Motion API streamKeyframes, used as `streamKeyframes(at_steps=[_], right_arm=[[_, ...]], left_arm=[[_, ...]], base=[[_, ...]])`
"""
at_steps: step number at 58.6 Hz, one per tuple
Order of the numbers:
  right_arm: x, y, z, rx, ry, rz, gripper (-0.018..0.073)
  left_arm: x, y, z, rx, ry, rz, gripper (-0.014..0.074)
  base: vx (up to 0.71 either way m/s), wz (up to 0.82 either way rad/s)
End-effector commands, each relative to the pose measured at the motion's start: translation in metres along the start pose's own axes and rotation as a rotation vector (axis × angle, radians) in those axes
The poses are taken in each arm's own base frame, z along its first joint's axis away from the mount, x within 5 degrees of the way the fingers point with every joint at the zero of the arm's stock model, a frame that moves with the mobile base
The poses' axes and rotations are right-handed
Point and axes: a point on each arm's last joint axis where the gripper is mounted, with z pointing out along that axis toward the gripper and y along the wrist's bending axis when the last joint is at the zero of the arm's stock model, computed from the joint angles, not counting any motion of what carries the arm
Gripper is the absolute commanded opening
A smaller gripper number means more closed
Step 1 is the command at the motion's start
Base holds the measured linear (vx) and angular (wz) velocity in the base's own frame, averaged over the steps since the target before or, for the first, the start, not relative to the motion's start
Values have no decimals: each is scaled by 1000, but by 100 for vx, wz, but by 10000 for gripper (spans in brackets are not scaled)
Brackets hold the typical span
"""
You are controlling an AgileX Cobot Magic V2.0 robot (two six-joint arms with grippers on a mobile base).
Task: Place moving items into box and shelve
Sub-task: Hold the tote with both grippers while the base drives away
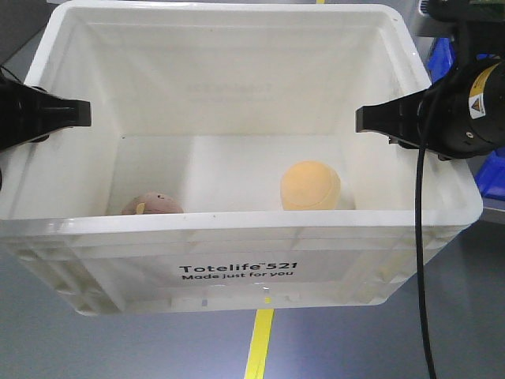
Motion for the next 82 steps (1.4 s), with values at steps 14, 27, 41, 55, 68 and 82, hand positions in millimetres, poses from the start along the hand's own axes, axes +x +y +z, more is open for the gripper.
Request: streamKeyframes(at_steps=[14, 27, 41, 55, 68, 82], right_arm=[[-20, -10, -22, 14, -187, -25, 60], [-20, -10, -22, 14, -187, -25, 60], [-20, -10, -22, 14, -187, -25, 60], [-20, -10, -22, 14, -187, -25, 60], [-20, -10, -22, 14, -187, -25, 60], [-20, -10, -22, 13, -188, -25, 60]], left_arm=[[-20, 1, -22, 24, -182, 46, 147], [-20, 1, -22, 24, -182, 46, 147], [-20, 1, -22, 24, -182, 46, 147], [-20, 1, -22, 24, -182, 46, 147], [-20, 1, -22, 24, -182, 46, 147], [-20, 1, -22, 24, -182, 46, 147]], base=[[45, 5], [45, -4], [44, -9], [43, -12], [43, -12], [44, -7]])
